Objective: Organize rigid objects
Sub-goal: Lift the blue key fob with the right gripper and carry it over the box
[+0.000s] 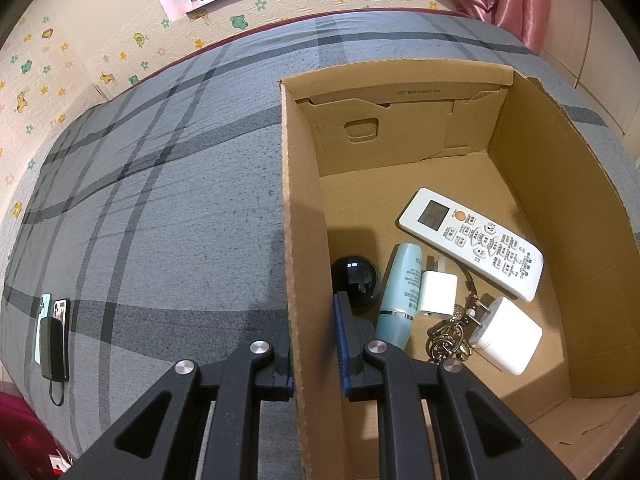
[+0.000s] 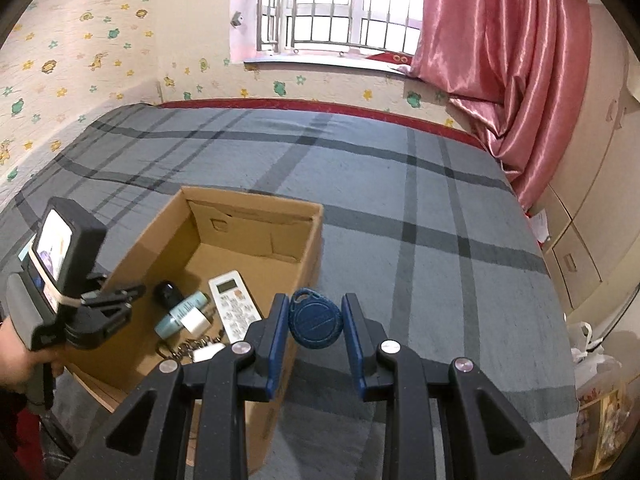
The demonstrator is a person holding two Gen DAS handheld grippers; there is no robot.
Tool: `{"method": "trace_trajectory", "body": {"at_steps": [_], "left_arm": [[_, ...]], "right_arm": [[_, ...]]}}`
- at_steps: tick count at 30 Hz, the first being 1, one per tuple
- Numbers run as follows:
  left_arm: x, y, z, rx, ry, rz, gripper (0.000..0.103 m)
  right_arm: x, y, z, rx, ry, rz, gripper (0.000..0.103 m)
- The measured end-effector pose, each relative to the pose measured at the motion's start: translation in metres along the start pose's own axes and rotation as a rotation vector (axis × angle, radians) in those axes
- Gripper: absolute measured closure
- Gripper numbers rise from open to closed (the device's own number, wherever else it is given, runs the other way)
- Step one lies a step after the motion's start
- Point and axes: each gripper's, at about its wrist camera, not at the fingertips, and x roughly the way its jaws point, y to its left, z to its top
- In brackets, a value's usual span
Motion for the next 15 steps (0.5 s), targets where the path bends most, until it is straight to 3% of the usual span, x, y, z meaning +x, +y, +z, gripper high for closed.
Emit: {"method": "trace_trajectory", "body": {"at_steps": [15], "left_arm": [[0.002,0.001,0.000,-0.003,0.001,-0.007,0.087]], "right_arm": [[0.026,0.051,0.023,-0.068,0.012,0.083,0.075]]}}
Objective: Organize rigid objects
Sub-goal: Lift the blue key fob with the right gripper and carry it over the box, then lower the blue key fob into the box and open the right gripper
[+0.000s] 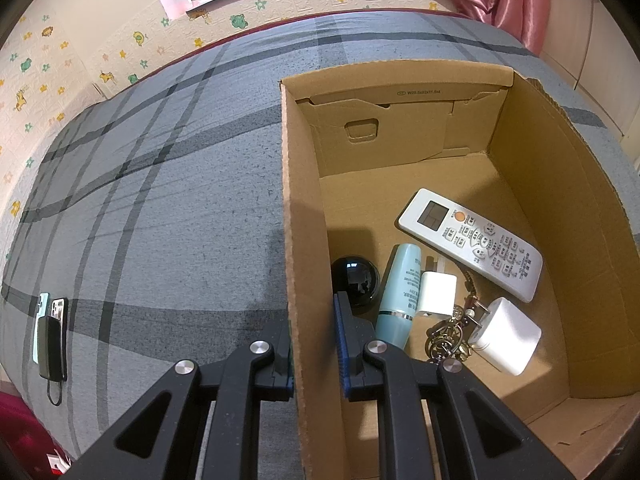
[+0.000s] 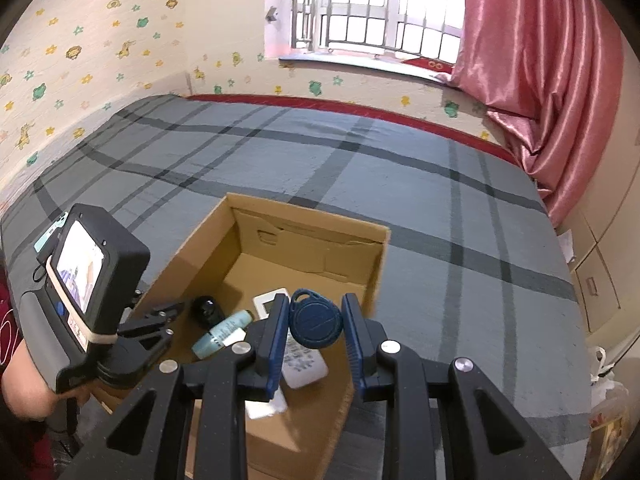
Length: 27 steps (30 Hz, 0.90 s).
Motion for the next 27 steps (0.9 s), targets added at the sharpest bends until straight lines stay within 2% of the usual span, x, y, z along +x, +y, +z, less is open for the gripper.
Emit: {"method": "trace_trajectory", "body": {"at_steps": [11,27], "left_arm": [[0.000,0.001,0.000,-0.001,-0.001,-0.005,0.087],[0.001,0.000,0.000,0.004,-0.003,0.002,0.087]], "right_arm": [[0.051,0.026,-0.004,-0.006,0.109,0.048,0.075],[0.109,0.032,-0.022,0.071,0.299,0.087,0.075]]}}
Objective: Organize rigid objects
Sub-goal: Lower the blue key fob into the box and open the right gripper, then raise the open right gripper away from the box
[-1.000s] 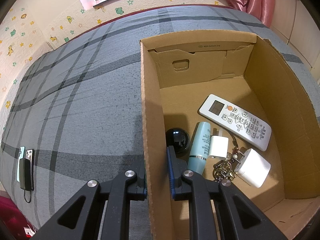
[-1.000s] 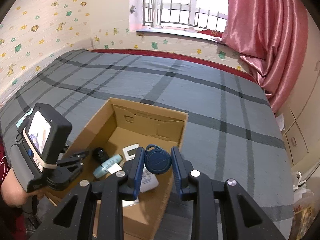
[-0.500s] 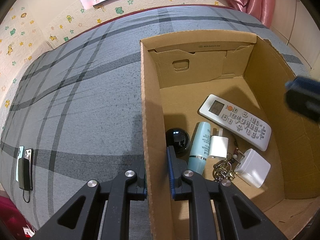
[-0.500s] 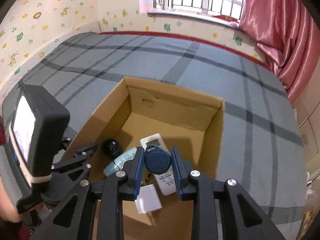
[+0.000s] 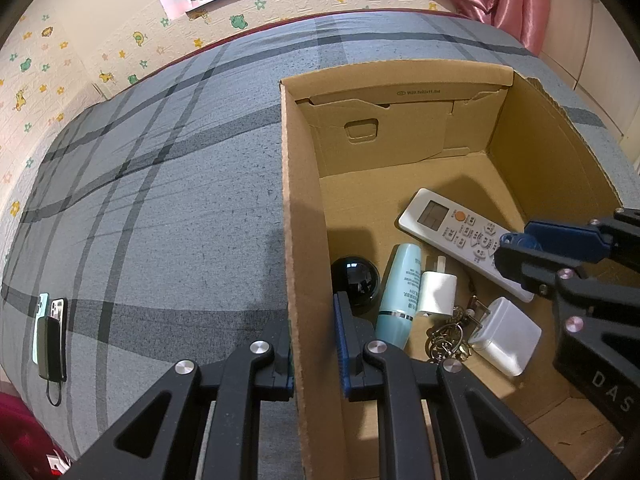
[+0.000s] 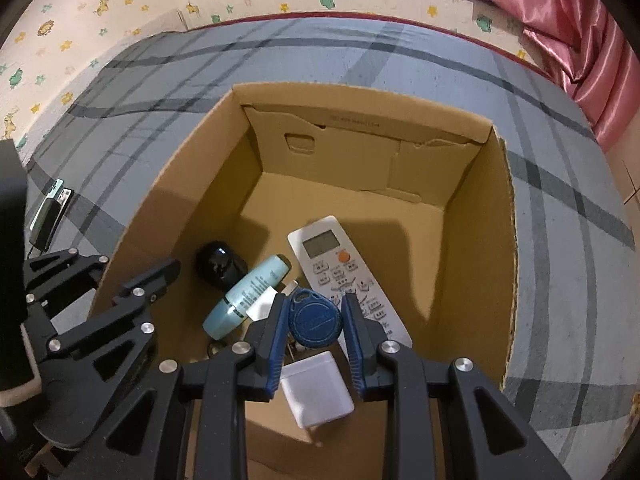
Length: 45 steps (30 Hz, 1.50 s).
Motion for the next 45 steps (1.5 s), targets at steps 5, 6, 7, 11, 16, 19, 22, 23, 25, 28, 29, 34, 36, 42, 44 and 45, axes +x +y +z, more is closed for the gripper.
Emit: {"method": "trace_trajectory", "body": {"at_steps": [5,6,7,11,16,19,22,23,25,28,29,34,36,42,44,45], "left_arm": [[0.000,0.001,0.000,-0.001,0.001,-0.001,0.087],[0.000,0.000,0.000,0.000,0.000,0.000,0.087],[0.000,0.000,0.000,0.000,0.000,0.000,0.087],[0.000,0.000,0.000,0.000,0.000,0.001,0.087],[0.000,0.000,-0.001,0.000,-0.001,0.000,0.087],[0.000,0.001,-0.001,0.000,-0.001,0.001,0.087],[0.000,0.001,0.000,0.000,-0.002,0.001,0.087],[0.000,0.001,0.000,-0.001,-0.002,0.001,0.087],[-0.001,0.001,0.000,-0.001,-0.002,0.002,0.087],[-0.001,0.001,0.000,0.000,-0.001,0.002,0.087],[-0.001,0.001,0.000,0.001,-0.001,0.003,0.087],[-0.001,0.000,0.000,0.002,-0.001,0.004,0.087],[-0.001,0.000,0.000,0.003,-0.001,0.005,0.087],[-0.002,-0.001,0.001,0.006,0.001,0.010,0.087],[-0.002,-0.001,0.001,0.007,0.001,0.012,0.087],[-0.002,-0.001,0.001,0.008,0.001,0.013,0.087]], "right_arm": [[0.001,0.001,0.000,-0.002,0.003,0.008,0.075],[0.000,0.001,0.000,-0.003,0.002,0.007,0.075],[0.000,0.001,0.000,-0.001,0.003,0.007,0.075],[0.000,0.000,0.000,0.005,-0.002,0.013,0.074],[-0.001,-0.001,0.000,0.007,-0.007,0.013,0.071],[-0.003,-0.001,-0.001,0.010,-0.017,0.012,0.064],[-0.008,-0.001,-0.001,0.012,-0.036,0.002,0.063],[-0.011,-0.001,-0.001,0.013,-0.044,-0.002,0.063],[-0.018,-0.002,-0.002,0.015,-0.065,-0.017,0.061],[-0.031,-0.005,-0.002,0.030,-0.100,-0.030,0.055],[-0.036,-0.006,-0.001,0.038,-0.107,-0.030,0.055],[-0.058,-0.015,-0.001,0.072,-0.149,-0.063,0.051],[-0.066,-0.020,-0.002,0.090,-0.159,-0.071,0.046],[-0.089,-0.034,-0.008,0.131,-0.199,-0.112,0.028],[-0.097,-0.038,-0.011,0.143,-0.222,-0.128,0.017],[-0.100,-0.039,-0.013,0.142,-0.230,-0.138,0.012]]}}
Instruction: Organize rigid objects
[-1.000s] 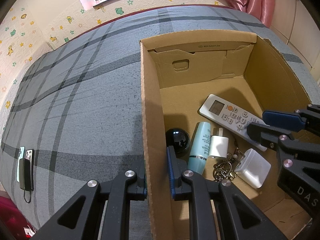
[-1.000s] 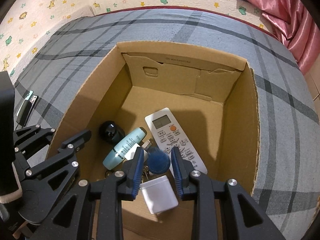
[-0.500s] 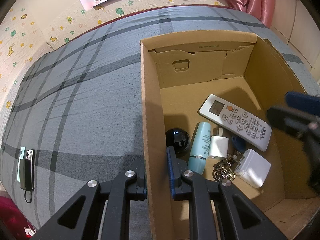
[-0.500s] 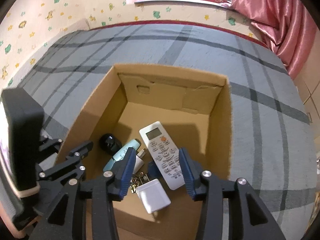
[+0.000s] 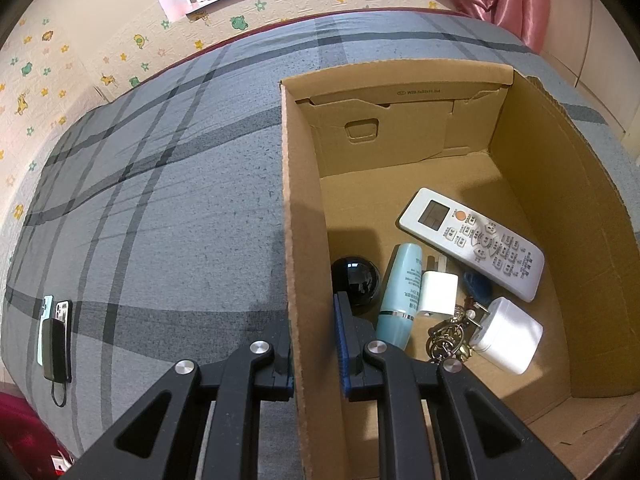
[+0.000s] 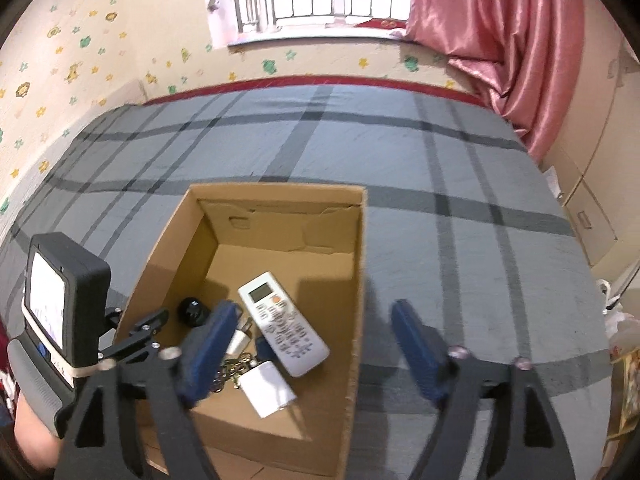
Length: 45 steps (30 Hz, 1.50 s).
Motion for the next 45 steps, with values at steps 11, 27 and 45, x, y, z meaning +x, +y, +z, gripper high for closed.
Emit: {"method": "trace_trajectory", "body": {"at_steps": [11,27,45], "left_arm": [[-0.002,-0.003,0.000,0.006,-0.002,0.012,0.086],[-0.064,-0.004,0.003,-0.014,-0.094,0.076,0.000],[-0.169,-0.002,-0.042,-0.079,-0.179,0.060,0.000]], "right_arm": [[-0.019,-0.016,-0.012,0.025,-0.016,-0.063,0.000],[-0.043,-0.026,-0.021,0.068,-0.043,-0.057,0.000],[-0.129,-0.015,-0.037,0.066,-0.079,-0.070,0.000]]}}
